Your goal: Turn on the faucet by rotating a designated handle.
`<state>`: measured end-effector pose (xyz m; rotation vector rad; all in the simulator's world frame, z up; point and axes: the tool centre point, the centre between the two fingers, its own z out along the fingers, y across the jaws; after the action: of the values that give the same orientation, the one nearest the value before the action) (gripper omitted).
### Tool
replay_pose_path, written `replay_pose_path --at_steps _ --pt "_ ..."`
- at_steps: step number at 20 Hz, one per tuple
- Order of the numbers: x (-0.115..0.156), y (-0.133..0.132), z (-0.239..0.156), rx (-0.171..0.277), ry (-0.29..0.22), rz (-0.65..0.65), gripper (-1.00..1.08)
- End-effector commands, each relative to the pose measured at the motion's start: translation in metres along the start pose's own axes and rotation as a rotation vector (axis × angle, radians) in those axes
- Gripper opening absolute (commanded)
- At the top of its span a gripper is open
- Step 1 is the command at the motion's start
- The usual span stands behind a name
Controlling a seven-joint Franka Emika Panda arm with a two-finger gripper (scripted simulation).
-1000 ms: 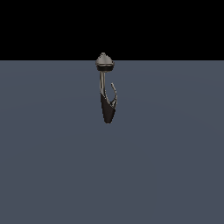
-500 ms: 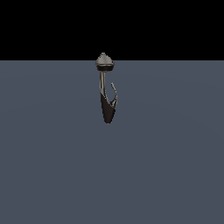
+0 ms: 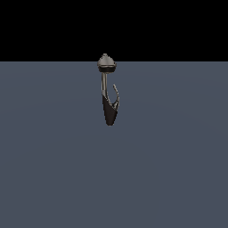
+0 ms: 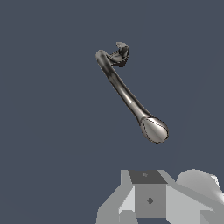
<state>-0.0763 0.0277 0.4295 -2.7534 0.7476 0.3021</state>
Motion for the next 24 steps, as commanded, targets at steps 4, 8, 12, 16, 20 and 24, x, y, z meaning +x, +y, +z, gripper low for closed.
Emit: replay_pose_path --at_steps 4,8,12,16,20,24 --pt "0.041 -0.014 0.02 0.055 -0.056 0.127 -1.0" --pt "0.07 -0.022 0.038 0.093 -0.097 0.222 -1.0" --pt "0.1 -0.028 0.058 0.128 -0.14 0.319 -1.0" --pt "0.13 -0.032 0.08 0.162 -0.183 0.417 -1.0" --pt "0.159 -0.033 0.105 0.193 -0.228 0.517 -1.0" --pt "0.187 -0.032 0.131 0.223 -0.273 0.619 -1.0"
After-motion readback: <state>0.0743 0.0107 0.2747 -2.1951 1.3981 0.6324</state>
